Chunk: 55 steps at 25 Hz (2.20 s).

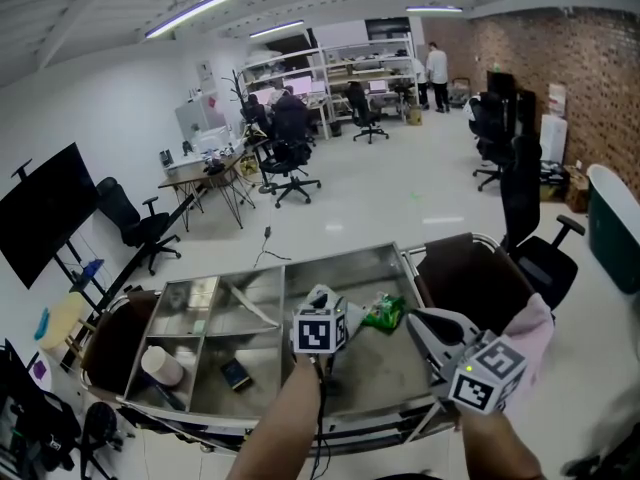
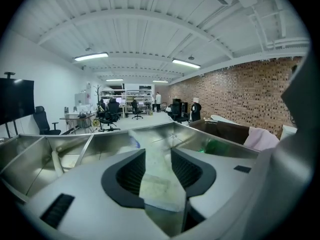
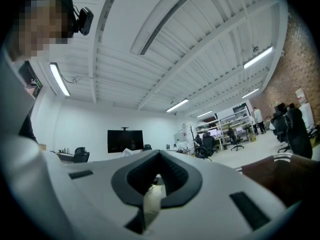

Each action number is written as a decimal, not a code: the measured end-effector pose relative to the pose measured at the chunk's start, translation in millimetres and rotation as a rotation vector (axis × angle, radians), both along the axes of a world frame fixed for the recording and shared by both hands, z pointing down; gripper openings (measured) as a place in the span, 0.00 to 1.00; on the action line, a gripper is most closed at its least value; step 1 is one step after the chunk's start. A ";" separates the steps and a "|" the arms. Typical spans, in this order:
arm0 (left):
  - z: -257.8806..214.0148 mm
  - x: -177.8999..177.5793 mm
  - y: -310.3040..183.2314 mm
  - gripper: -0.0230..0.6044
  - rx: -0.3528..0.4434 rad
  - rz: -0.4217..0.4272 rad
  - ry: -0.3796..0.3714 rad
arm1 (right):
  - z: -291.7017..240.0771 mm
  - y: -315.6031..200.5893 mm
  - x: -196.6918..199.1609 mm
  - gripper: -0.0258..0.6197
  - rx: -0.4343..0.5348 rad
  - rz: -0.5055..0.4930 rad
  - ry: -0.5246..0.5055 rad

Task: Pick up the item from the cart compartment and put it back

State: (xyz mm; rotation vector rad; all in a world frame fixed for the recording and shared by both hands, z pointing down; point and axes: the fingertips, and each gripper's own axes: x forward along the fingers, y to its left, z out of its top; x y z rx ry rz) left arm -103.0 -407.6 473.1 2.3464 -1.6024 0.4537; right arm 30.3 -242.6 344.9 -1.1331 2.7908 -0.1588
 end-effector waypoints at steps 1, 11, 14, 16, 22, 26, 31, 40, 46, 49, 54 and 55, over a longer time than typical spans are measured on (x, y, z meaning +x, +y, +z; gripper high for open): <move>-0.1 0.4 -0.1 0.33 0.006 0.000 -0.010 | 0.6 -0.3 -0.3 0.06 -0.001 -0.001 -0.001; -8.8 -5.0 4.5 0.35 0.041 -0.020 -0.034 | 2.4 -1.2 -0.8 0.06 0.005 0.006 0.014; -16.6 -8.8 8.4 0.35 0.070 -0.040 -0.031 | 4.1 0.1 -3.0 0.06 0.005 0.007 0.030; -18.5 -10.3 11.8 0.35 0.074 -0.044 -0.025 | 3.9 1.4 -3.3 0.06 0.001 0.008 0.026; -33.7 -13.1 18.7 0.24 0.129 -0.053 -0.001 | 1.7 0.8 -0.4 0.06 -0.005 0.006 -0.013; -40.8 -16.9 24.3 0.04 0.144 -0.056 0.020 | 0.9 0.9 0.0 0.06 -0.001 0.013 -0.025; -56.8 -18.6 38.2 0.04 0.180 -0.058 0.017 | 1.1 2.5 -1.8 0.06 -0.003 0.008 -0.022; -97.8 -8.0 95.6 0.04 0.273 0.005 0.052 | 1.9 1.1 -2.2 0.06 -0.005 -0.001 -0.022; -117.5 -6.9 137.3 0.04 0.317 0.046 0.102 | -2.5 4.7 -4.8 0.06 0.001 -0.016 -0.025; -123.5 -10.5 154.5 0.04 0.337 0.054 0.112 | -4.9 10.1 -6.4 0.06 0.004 -0.025 -0.028; -127.7 -8.5 177.5 0.04 0.365 0.065 0.120 | -7.2 17.3 -6.3 0.06 0.009 -0.038 -0.028; -127.8 -8.1 181.2 0.04 0.368 0.067 0.117 | -6.6 17.9 -6.1 0.06 0.007 -0.038 -0.028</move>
